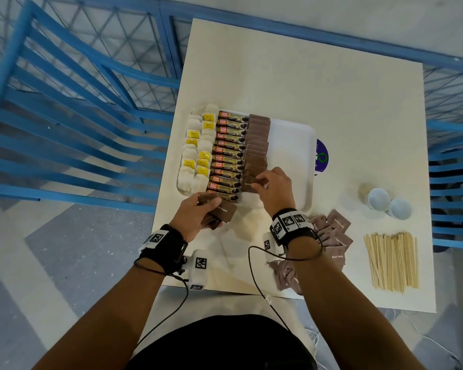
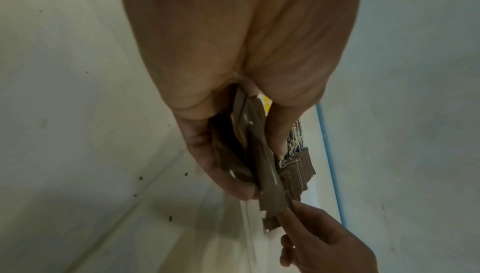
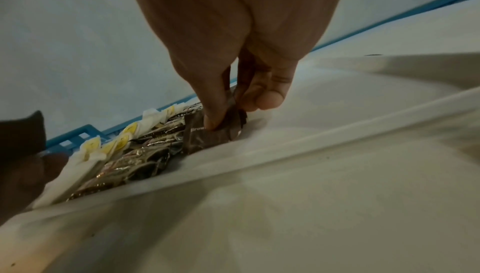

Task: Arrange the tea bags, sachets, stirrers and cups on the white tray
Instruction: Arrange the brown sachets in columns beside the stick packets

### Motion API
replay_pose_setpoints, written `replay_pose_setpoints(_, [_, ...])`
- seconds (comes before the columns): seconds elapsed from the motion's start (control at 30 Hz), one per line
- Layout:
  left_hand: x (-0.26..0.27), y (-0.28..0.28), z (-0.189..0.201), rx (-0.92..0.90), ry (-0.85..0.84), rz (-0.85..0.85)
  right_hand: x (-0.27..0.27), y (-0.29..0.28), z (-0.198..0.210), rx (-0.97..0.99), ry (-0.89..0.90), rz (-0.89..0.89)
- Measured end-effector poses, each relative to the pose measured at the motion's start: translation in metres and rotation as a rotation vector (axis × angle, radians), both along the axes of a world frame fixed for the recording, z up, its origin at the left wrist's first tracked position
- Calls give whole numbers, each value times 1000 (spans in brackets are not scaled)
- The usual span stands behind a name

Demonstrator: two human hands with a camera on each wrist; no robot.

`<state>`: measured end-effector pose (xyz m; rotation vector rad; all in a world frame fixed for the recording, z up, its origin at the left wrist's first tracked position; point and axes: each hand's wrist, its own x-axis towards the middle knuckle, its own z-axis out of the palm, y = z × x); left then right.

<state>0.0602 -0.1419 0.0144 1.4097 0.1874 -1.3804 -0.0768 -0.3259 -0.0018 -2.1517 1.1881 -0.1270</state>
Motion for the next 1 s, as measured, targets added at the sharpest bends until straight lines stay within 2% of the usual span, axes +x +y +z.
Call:
replay_pose_setpoints(0.17, [2, -2, 1, -10, 51, -7, -1, 2, 0, -45, -12, -2])
replay_pose_setpoints(0.37, [1, -6, 1, -19, -35, -46, -8, 11, 7, -93, -125, -70])
replay_pose_setpoints(0.43, [1, -9, 1, -13, -80, -37, -8, 18, 13, -13, -151, -60])
replay_pose_setpoints(0.53, [-2, -13, 2, -11, -147, -30, -6, 31, 21, 223, -154, -11])
replay_pose_setpoints(0.63, [-5, -16, 5, -25, -190, -62, -7, 39, 21, 322, -117, 70])
replay_pose_setpoints(0.8, [-11, -15, 6, -20, -200, -63, -12, 32, 22, 364, -165, 49])
replay_pose_setpoints(1.0, [-13, -8, 5, 23, -184, -29, -21, 5, 13, 264, -148, -68])
